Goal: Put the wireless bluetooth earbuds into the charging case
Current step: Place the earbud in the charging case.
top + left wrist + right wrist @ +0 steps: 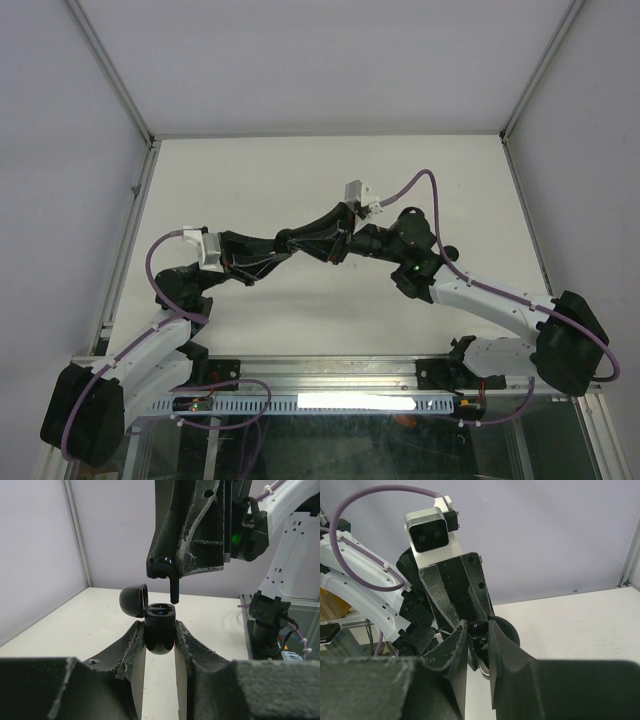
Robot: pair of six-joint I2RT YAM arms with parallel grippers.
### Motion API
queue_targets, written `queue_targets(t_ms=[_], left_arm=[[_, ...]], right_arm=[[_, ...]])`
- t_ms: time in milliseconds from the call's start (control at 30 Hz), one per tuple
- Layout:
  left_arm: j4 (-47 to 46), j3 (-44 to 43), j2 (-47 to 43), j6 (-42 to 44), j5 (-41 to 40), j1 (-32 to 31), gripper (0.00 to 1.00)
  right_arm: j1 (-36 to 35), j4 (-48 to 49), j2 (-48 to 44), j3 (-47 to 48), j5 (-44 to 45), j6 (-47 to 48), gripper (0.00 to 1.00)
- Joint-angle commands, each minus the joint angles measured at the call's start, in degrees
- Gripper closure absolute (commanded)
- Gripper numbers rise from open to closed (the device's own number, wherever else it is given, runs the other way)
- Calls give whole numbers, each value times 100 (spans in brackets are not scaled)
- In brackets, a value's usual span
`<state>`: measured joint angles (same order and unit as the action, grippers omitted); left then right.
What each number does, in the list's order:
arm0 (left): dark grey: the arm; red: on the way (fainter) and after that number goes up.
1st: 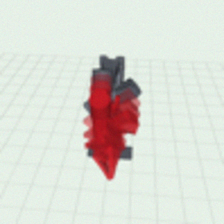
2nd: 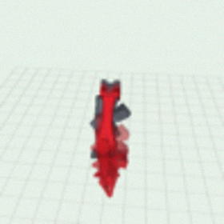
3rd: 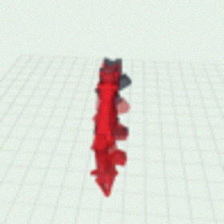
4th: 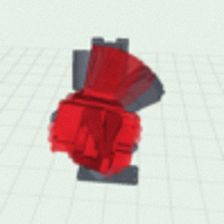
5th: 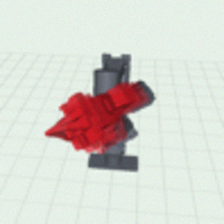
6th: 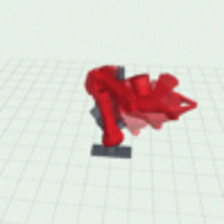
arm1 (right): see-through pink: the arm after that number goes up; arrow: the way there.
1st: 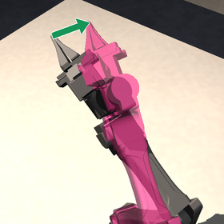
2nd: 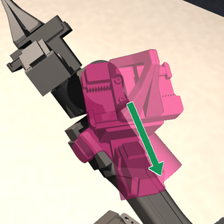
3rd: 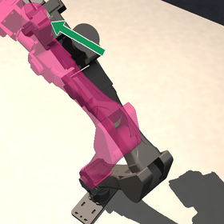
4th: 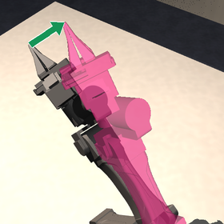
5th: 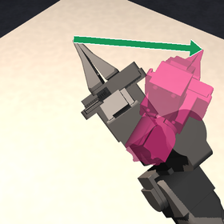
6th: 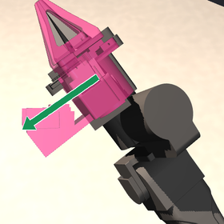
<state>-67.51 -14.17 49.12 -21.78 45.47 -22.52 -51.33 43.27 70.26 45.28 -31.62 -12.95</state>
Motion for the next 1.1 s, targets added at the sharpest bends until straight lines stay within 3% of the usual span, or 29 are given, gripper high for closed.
queue_targets(t_ms=[0, 1067], left_arm=[[-420, 20, 16, -88, 124, -7, 90], [-685, 78, 33, -361, -77, -12, 90]], right_arm=[[-56, 520, -7, -19, 171, 108, 90], [-149, 601, 72, -376, 123, 561, 90]])
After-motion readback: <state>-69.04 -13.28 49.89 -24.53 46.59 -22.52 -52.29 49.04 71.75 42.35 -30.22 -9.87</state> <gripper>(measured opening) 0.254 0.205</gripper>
